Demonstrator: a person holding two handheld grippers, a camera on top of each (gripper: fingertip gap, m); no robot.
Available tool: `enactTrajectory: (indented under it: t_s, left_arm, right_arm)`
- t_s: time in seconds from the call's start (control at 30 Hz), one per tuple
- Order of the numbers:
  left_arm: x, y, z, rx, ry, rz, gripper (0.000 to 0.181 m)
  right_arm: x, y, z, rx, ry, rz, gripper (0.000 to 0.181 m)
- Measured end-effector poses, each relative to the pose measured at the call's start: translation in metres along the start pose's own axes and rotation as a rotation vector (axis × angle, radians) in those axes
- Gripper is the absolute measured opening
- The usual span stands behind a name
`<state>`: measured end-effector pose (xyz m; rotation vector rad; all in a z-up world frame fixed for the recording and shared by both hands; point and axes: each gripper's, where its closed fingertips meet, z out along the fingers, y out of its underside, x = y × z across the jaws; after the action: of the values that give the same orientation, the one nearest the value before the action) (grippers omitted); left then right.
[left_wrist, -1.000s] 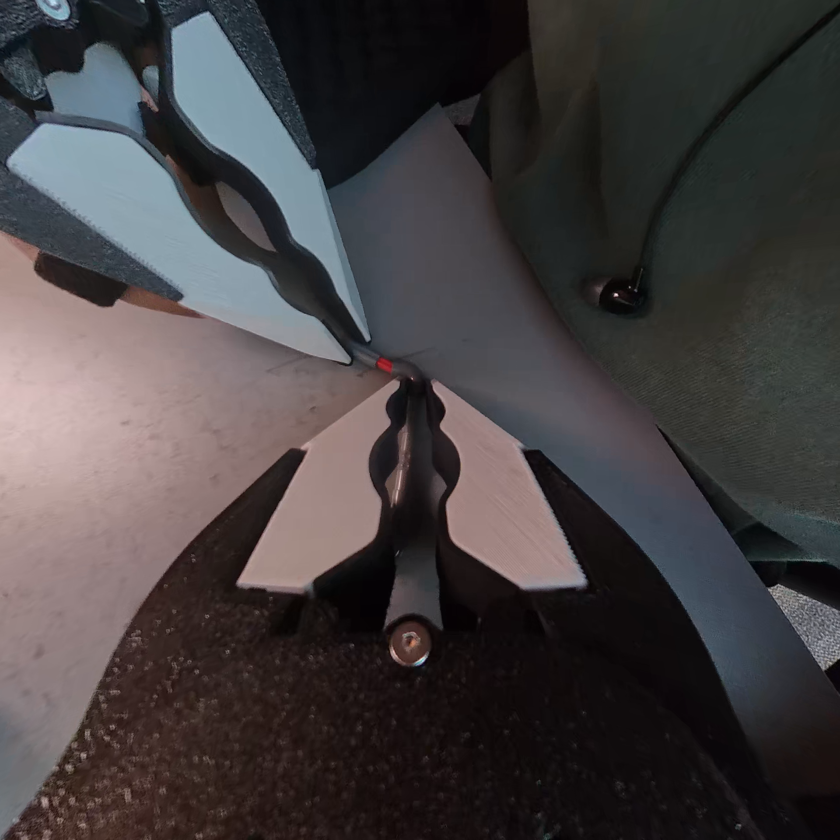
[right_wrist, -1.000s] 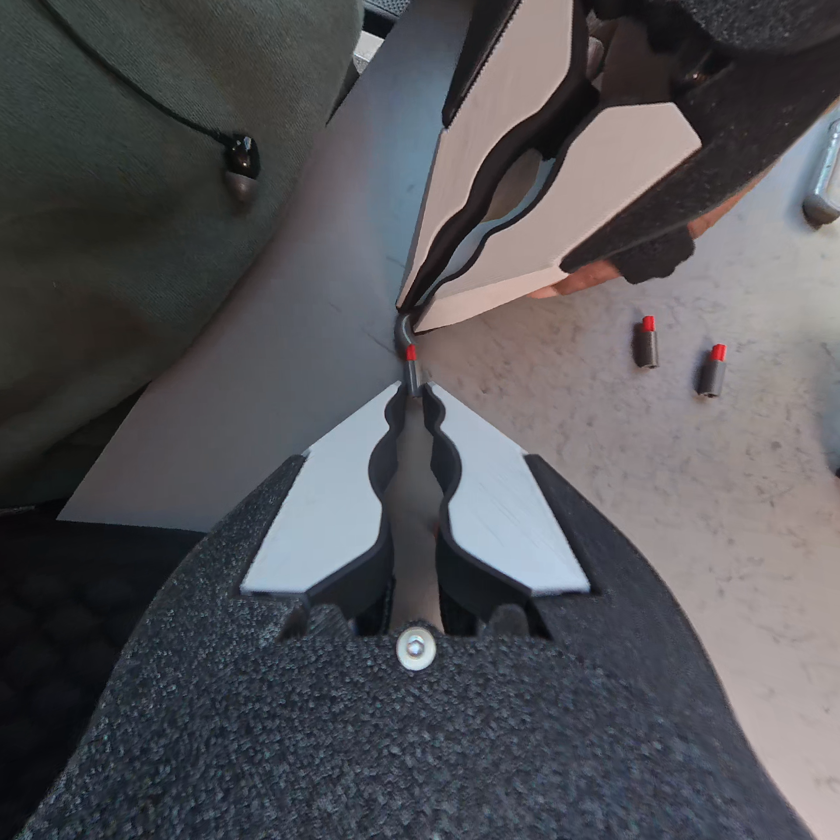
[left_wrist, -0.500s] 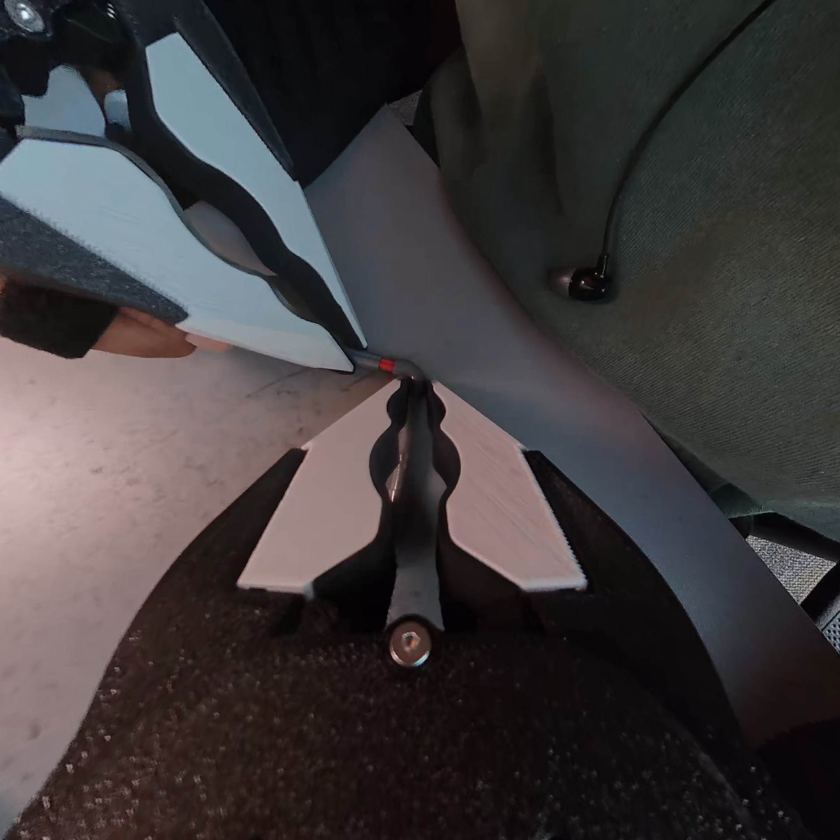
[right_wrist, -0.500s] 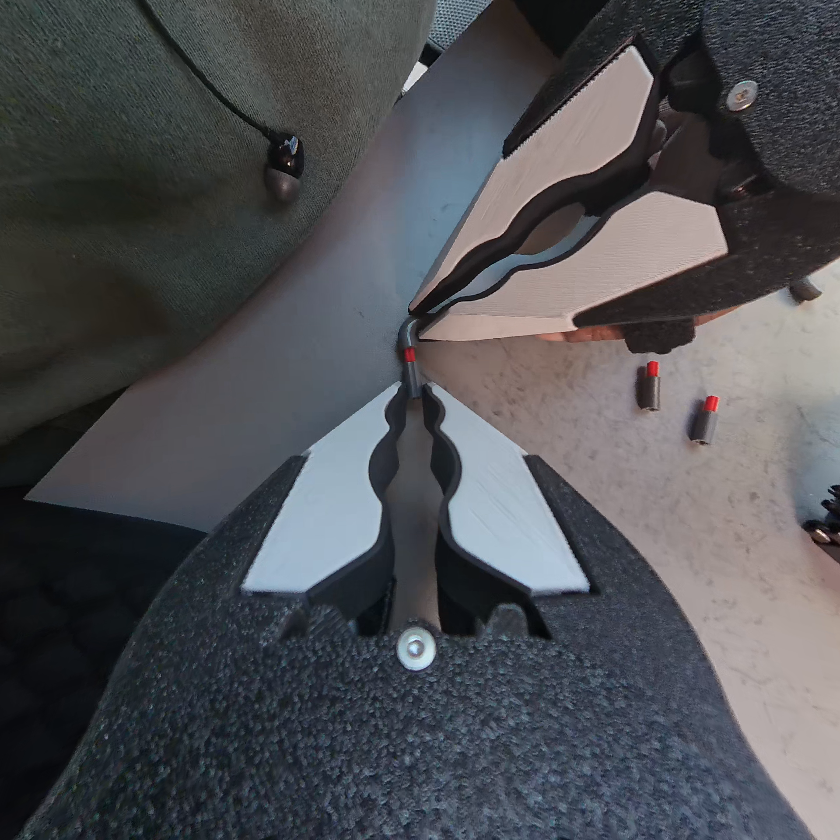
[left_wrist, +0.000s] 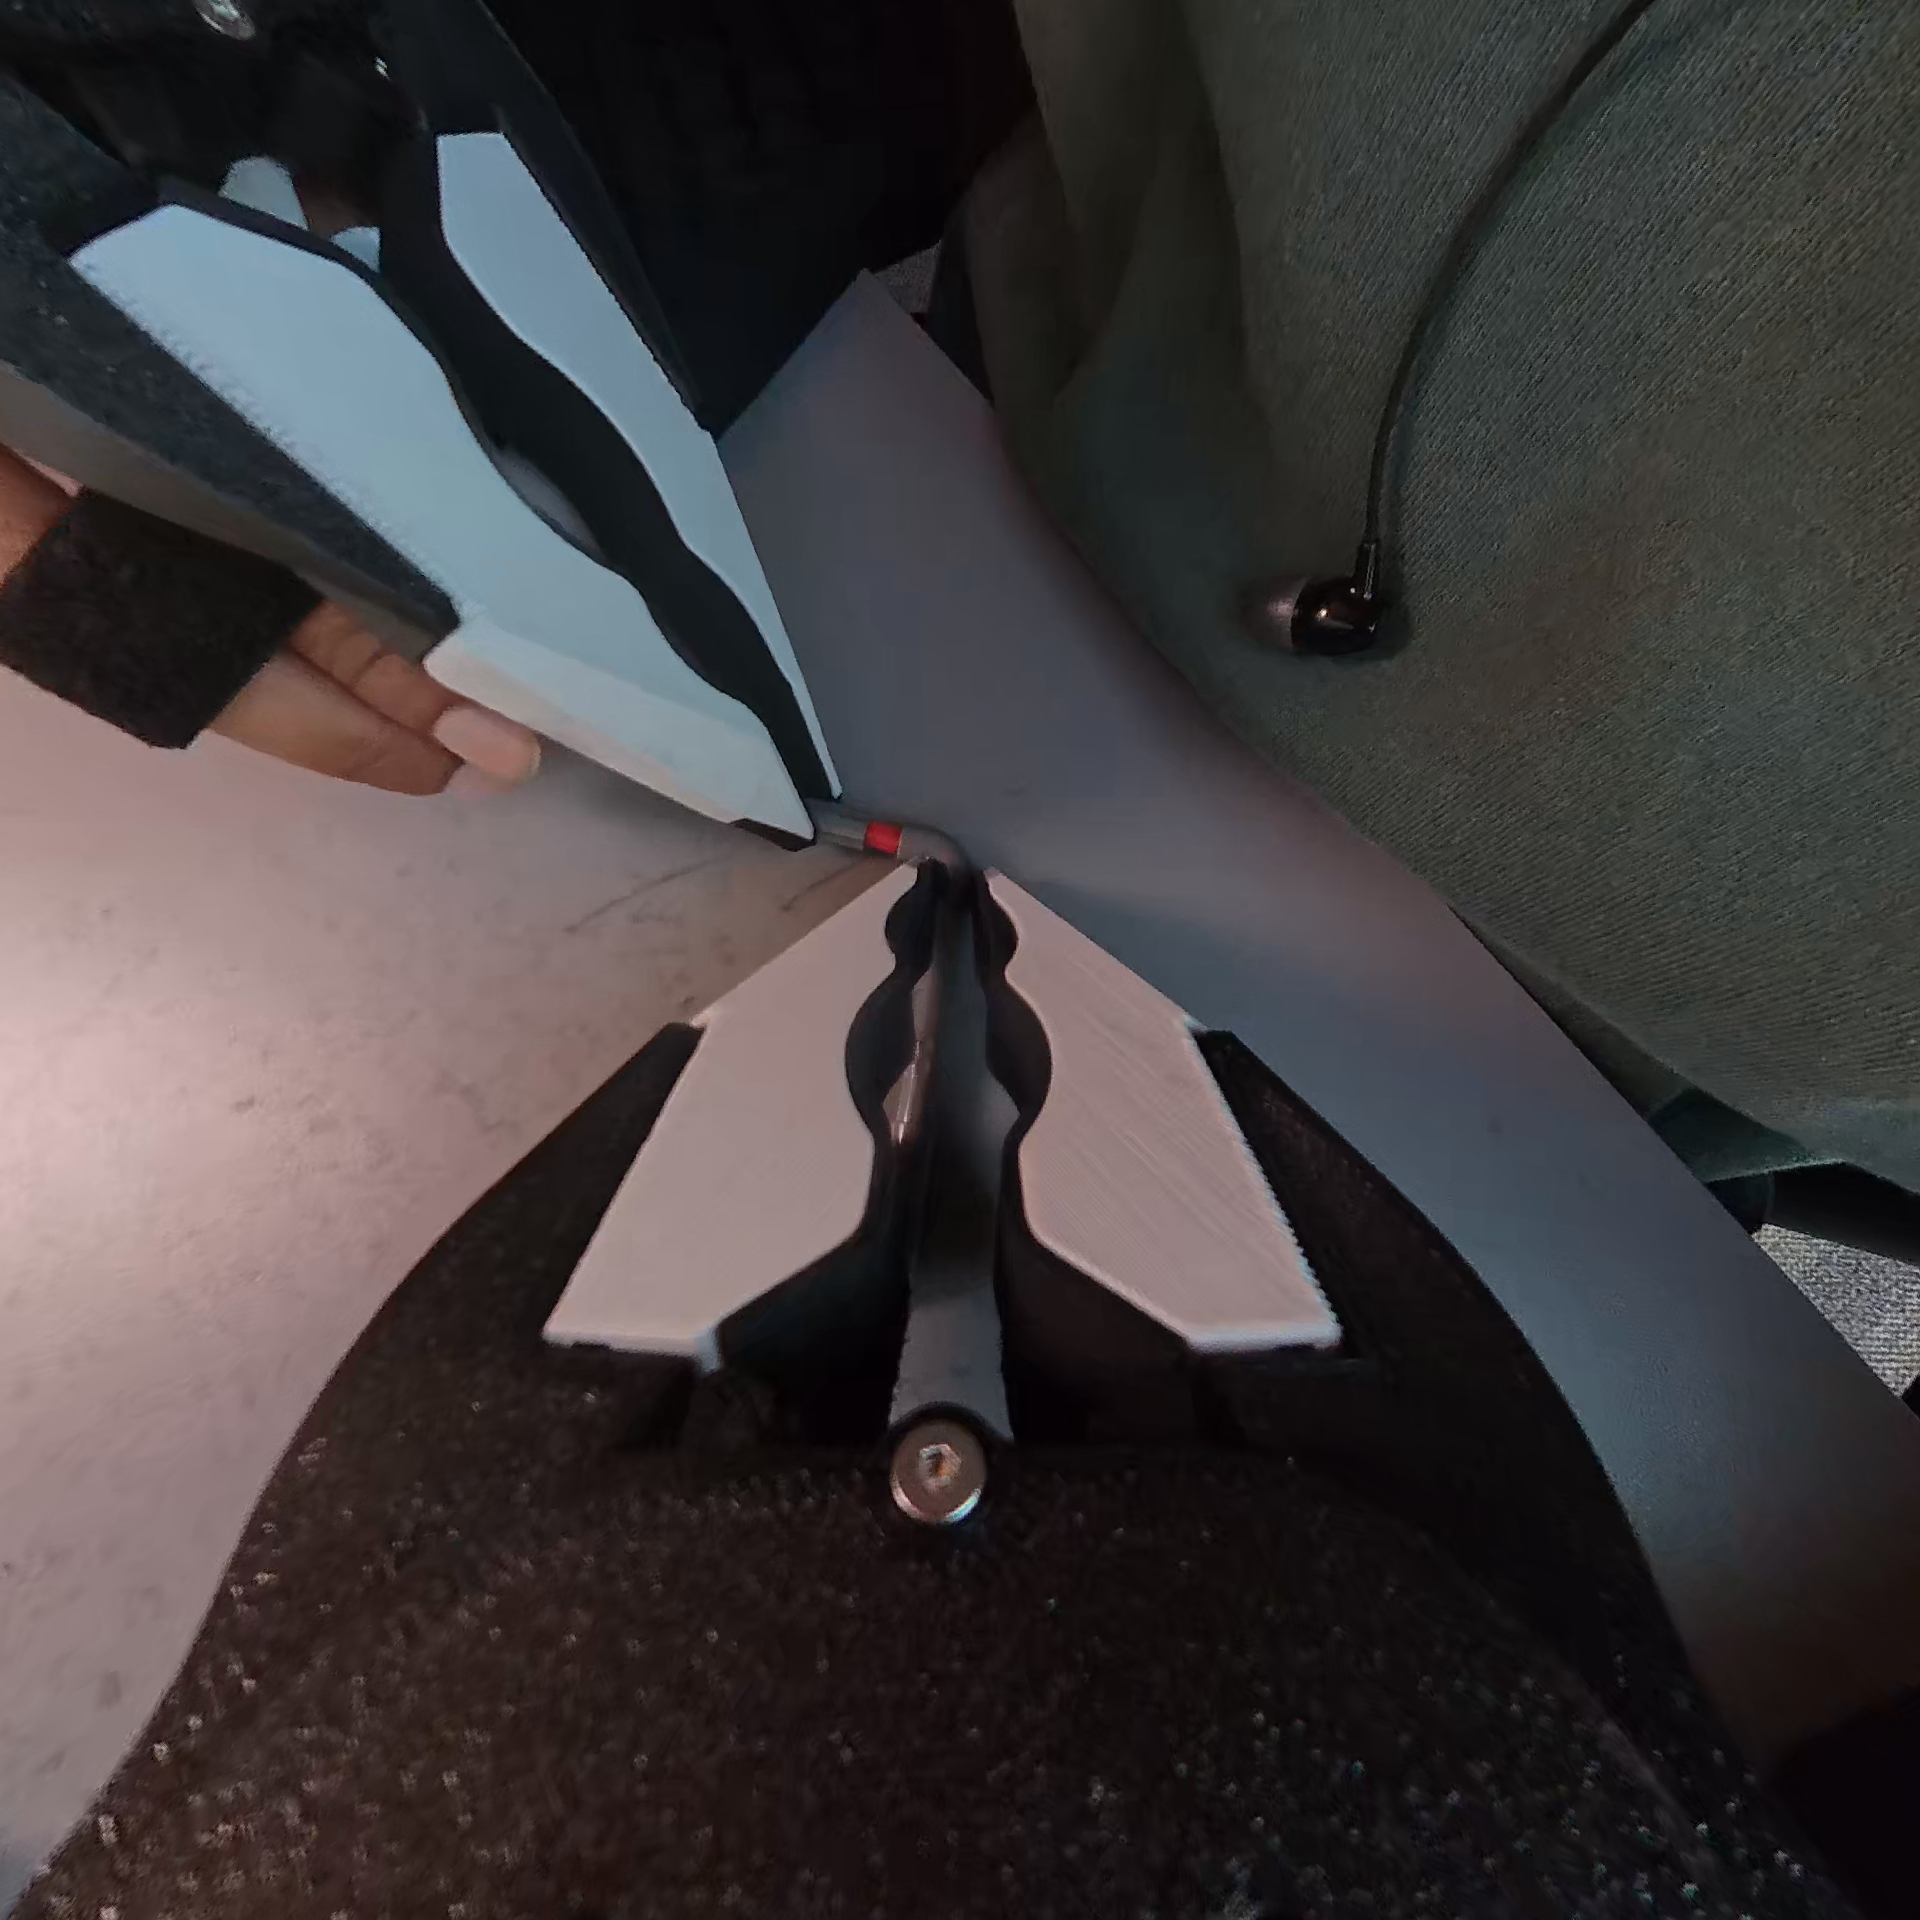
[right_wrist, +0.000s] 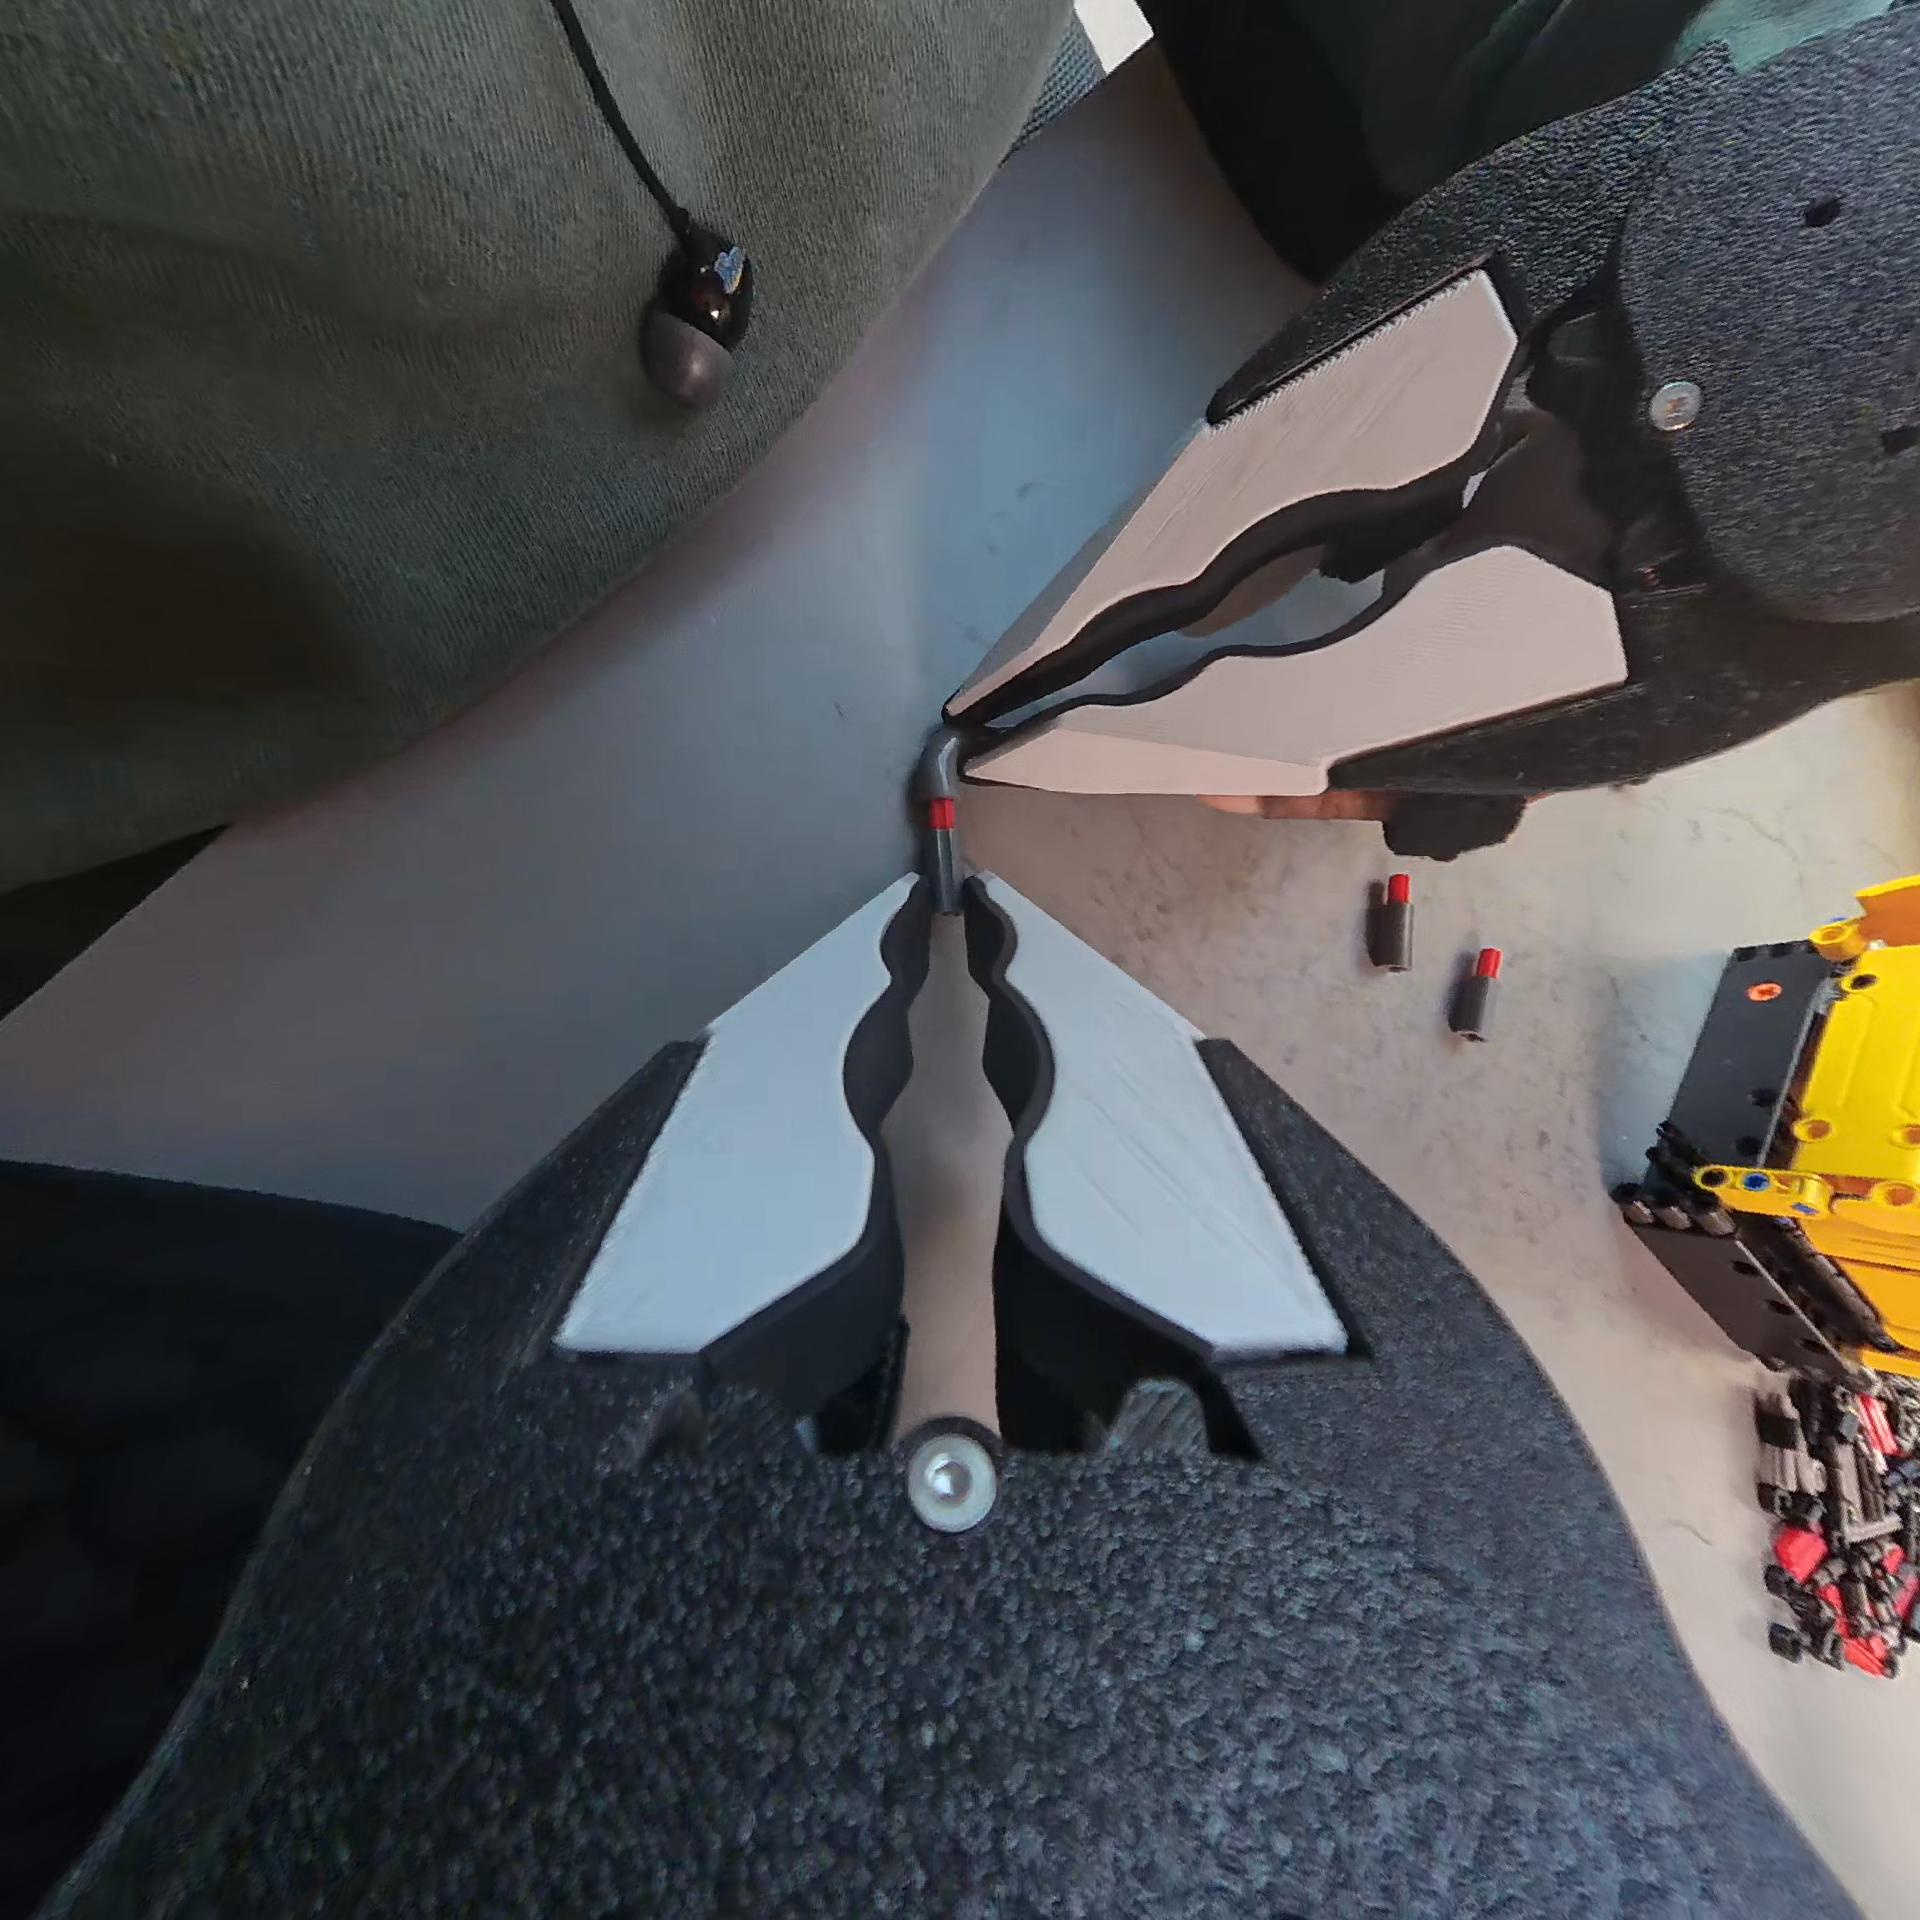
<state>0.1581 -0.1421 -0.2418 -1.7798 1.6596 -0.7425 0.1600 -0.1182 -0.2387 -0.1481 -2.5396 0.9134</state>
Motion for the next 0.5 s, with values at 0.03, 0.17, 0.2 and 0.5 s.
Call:
enactTrajectory:
  t_s: [0.03, 0.17, 0.2, 0.5]
  left_arm:
    - [0.0002, -0.0005, -0.0003, 0.003, -0.004, 0.005, 0.005]
    - [0.0004, -0.0009, -0.001, 0.008, -0.008, 0.014, 0.005]
    - [0.0007, -0.0008, -0.001, 0.008, -0.006, 0.015, 0.005]
    - [-0.0012, -0.0017, 0.0004, 0.003, -0.02, -0.018, 0.005]
  right_arm:
    - [-0.0007, -0.0004, -0.0001, 0.01, -0.001, 0.009, 0.005]
    - [-0.0017, -0.002, 0.0003, 0.03, 0.015, 0.0, 0.005]
    - [-0.002, -0.0022, 0.0004, 0.032, 0.018, -0.007, 0.005]
    - [-0.0018, -0.0002, -0.0009, -0.051, 0.029, 0.011, 0.006]
